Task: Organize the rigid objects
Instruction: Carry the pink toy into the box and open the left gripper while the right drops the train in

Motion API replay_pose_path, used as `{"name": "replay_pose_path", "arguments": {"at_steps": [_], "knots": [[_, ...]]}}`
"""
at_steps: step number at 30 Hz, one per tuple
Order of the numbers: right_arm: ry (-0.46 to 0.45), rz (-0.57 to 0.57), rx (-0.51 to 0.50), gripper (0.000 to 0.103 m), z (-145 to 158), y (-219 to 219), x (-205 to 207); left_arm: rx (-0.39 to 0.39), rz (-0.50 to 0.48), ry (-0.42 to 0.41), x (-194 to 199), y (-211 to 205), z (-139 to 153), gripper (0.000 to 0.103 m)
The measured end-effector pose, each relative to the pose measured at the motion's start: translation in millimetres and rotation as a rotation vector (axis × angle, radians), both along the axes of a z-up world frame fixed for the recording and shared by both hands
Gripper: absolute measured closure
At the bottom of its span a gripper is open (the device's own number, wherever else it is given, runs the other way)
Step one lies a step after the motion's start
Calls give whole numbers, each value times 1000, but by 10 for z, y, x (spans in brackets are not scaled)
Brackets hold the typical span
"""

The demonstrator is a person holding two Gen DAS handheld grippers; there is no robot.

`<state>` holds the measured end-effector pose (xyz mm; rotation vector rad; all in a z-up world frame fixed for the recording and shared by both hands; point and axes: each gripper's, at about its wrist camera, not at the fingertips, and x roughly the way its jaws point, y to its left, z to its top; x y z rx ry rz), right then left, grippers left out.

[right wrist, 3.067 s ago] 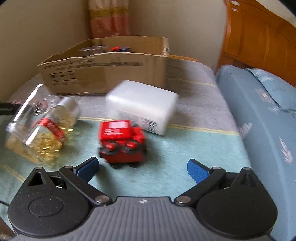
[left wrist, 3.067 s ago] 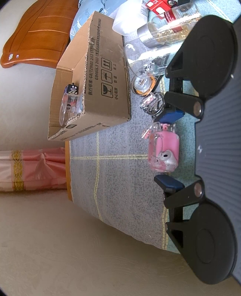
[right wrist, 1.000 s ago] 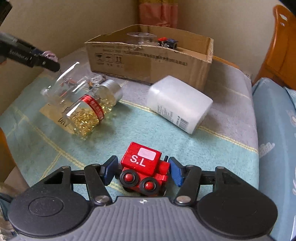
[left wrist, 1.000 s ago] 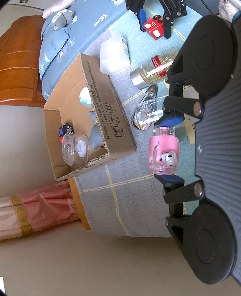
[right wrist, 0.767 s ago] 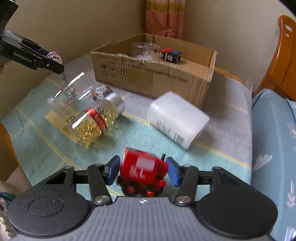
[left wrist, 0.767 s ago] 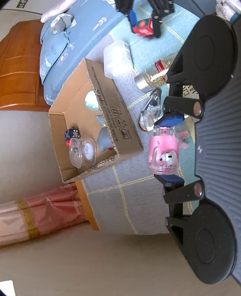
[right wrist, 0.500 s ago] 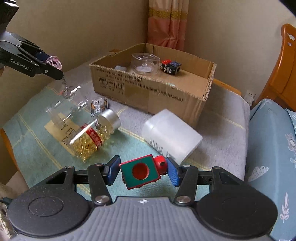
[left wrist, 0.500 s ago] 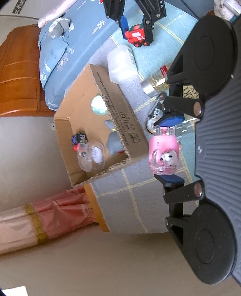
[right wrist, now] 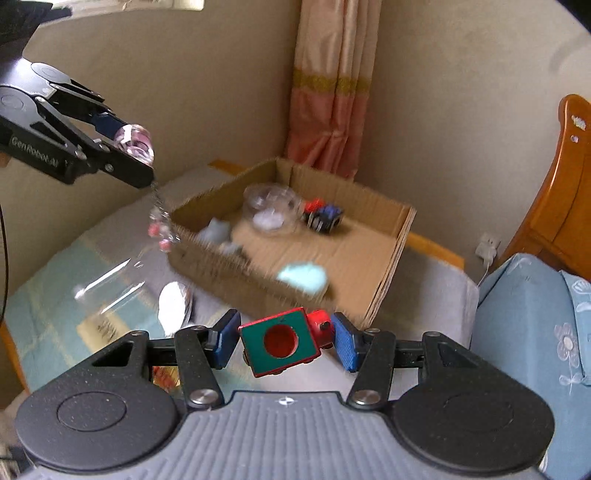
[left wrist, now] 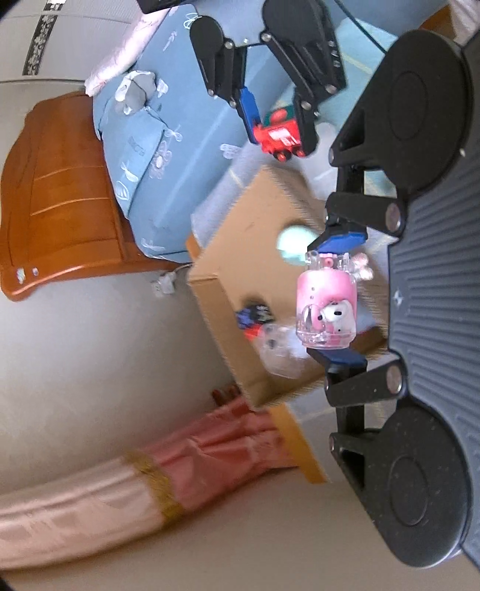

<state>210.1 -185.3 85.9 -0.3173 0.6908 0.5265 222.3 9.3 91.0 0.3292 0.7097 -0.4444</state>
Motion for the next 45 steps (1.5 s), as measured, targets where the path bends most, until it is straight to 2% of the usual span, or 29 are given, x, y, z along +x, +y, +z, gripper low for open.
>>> {"name": "replay_pose_path", "arguments": {"at_steps": [5,13,15,16,17,19,23,29,33,38,39,42,45], "knots": [[-27,-16,11,44,120,20,247,-5,-13,-4,329,-200,-38,53],[-17,-42,21,44,124,58,549,-15,23,66,809,-399,-391,53],[-13,-48,17,44,104,74,604,-28,31,80,879,-383,-446,40],[-10,-51,16,44,91,79,627,-34,45,73,886,-363,-456,29],[-8,-53,14,44,83,78,647,-36,57,54,868,-341,-454,21],[-5,-61,13,44,72,74,686,-33,63,23,803,-294,-425,10],[3,-72,20,44,57,65,814,-47,72,7,660,-188,-352,5],[14,-84,13,44,37,143,1079,-43,110,31,361,24,-376,4],[24,-95,10,44,25,205,1279,-43,206,13,110,198,-380,4],[40,-110,25,44,53,313,1507,-60,252,2,-155,357,-402,4],[50,-114,18,41,52,350,1551,-59,261,-1,-208,382,-418,4],[30,-147,-1,1,60,428,1566,-75,277,12,-306,445,-466,4],[-2,-139,16,0,100,446,1422,-87,283,35,-341,487,-532,4]]}}
